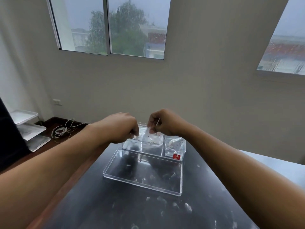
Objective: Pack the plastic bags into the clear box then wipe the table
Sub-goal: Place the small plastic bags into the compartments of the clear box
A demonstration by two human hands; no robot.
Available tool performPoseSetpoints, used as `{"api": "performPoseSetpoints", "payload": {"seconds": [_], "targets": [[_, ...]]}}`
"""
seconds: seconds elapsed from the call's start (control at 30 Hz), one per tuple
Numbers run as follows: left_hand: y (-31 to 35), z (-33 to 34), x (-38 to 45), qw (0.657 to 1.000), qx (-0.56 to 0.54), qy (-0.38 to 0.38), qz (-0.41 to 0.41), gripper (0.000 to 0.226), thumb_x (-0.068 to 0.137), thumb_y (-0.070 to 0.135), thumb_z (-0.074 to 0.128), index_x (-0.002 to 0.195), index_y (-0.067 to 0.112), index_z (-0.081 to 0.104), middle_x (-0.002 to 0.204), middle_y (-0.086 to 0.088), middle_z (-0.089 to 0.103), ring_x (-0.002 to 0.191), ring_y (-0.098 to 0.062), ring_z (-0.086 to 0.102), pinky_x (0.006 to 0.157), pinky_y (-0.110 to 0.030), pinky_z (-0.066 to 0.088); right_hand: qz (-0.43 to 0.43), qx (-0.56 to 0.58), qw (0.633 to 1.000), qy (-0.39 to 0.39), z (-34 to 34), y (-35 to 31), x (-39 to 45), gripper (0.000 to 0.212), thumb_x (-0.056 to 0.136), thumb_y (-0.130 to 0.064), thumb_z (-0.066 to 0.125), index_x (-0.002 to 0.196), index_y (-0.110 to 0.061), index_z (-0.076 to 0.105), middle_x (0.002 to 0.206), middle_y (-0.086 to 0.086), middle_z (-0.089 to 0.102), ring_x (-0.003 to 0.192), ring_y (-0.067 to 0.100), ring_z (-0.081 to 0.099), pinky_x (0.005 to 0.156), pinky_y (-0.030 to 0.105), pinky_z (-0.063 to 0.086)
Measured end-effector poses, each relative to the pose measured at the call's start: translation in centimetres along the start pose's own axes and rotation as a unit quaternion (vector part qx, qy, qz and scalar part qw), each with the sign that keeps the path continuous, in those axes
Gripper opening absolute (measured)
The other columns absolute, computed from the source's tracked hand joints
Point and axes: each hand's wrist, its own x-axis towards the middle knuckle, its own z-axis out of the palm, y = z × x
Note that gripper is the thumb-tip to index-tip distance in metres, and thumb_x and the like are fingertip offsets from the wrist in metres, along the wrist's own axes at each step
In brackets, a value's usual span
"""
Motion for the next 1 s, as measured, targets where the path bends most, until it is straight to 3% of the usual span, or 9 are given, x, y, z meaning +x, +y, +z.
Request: {"api": "performPoseSetpoints", "payload": {"seconds": [0.27,0.37,0.53,0.63,0.7,0.83,0.9,0.93,1.0], "targets": [[-0.1,-0.3,0.6,0.997,-0.036,-0.072,-0.021,0.026,0.09,0.025,0.069,0.108,0.042,0.076,0.105,0.017,0.075,0.098,-0.014,0.069,0.091,-0.031,0.055,-0.017,-0.062,0.998,-0.003,0.6,-0.5,-0.8,0.03,0.078,-0.01,0.087,0.105,-0.015,0.074,0.092,-0.007,0.071,0.073,0.0,0.06,0.069,0.016,0.046],[-0.1,-0.1,0.3,0.998,-0.043,-0.051,-0.015,0.023,0.093,0.032,0.066,0.113,0.04,0.075,0.11,0.018,0.074,0.105,-0.013,0.067,0.096,-0.031,0.052,-0.005,-0.045,0.999,0.01,-0.5,-1.2,-1.6,0.035,0.079,-0.013,0.087,0.111,-0.016,0.072,0.107,-0.002,0.074,0.089,0.011,0.066,0.086,0.028,0.054],[-0.1,0.5,-0.4,0.998,-0.06,-0.008,-0.001,0.026,0.099,0.04,0.053,0.119,0.039,0.07,0.117,0.017,0.073,0.113,-0.014,0.062,0.103,-0.038,0.044,-0.01,-0.068,0.997,-0.016,-0.4,-2.0,-3.3,0.037,0.096,-0.033,0.07,0.129,-0.016,0.068,0.127,0.002,0.072,0.103,0.014,0.067,0.091,0.026,0.047],[-0.2,1.3,-1.0,0.996,-0.086,-0.019,0.0,0.02,0.102,0.039,0.049,0.096,0.047,0.067,0.095,0.019,0.071,0.099,-0.019,0.061,0.094,-0.038,0.044,-0.012,-0.076,0.996,-0.054,1.1,-2.2,-4.3,0.051,0.102,-0.05,0.052,0.138,-0.015,0.063,0.134,0.006,0.069,0.119,0.024,0.066,0.103,0.036,0.048],[-0.1,1.7,-1.3,0.995,-0.099,-0.019,-0.004,0.03,0.103,0.036,0.046,0.078,0.05,0.056,0.076,0.02,0.059,0.087,-0.019,0.055,0.085,-0.037,0.041,-0.015,-0.085,0.994,-0.068,1.8,-2.2,-4.7,0.06,0.101,-0.059,0.047,0.14,-0.015,0.061,0.134,0.007,0.069,0.121,0.026,0.064,0.104,0.041,0.049],[0.0,2.3,-1.8,0.994,-0.111,0.015,-0.007,0.025,0.104,0.036,0.044,0.113,0.039,0.067,0.103,0.012,0.073,0.103,-0.02,0.064,0.096,-0.043,0.045,-0.013,-0.068,0.996,-0.06,2.2,-2.7,-5.2,0.066,0.093,-0.067,0.053,0.129,-0.014,0.067,0.122,0.006,0.075,0.111,0.023,0.07,0.097,0.041,0.054],[0.1,2.4,-2.0,0.993,-0.113,0.015,-0.014,0.027,0.105,0.034,0.044,0.117,0.035,0.068,0.111,0.01,0.074,0.108,-0.02,0.064,0.099,-0.042,0.045,-0.025,-0.069,0.997,-0.035,2.6,-2.6,-5.1,0.046,0.099,-0.053,0.055,0.104,-0.012,0.074,0.097,0.006,0.078,0.083,0.02,0.07,0.081,0.037,0.055],[0.2,2.4,-2.1,0.993,-0.115,0.012,-0.018,0.028,0.105,0.033,0.043,0.119,0.036,0.067,0.114,0.012,0.074,0.111,-0.019,0.064,0.101,-0.042,0.044,-0.024,-0.061,0.998,-0.016,2.8,-2.4,-5.0,0.04,0.102,-0.043,0.055,0.088,-0.01,0.072,0.077,0.006,0.073,0.065,0.018,0.061,0.069,0.035,0.05],[0.1,2.5,-2.1,0.993,-0.118,0.005,-0.026,0.032,0.105,0.033,0.041,0.125,0.039,0.065,0.12,0.019,0.071,0.118,-0.014,0.062,0.106,-0.042,0.041,-0.021,-0.04,0.998,0.04,2.8,-2.2,-4.7,0.04,0.104,-0.03,0.056,0.074,-0.005,0.067,0.056,0.006,0.057,0.051,0.02,0.044,0.058,0.033,0.034]]}}
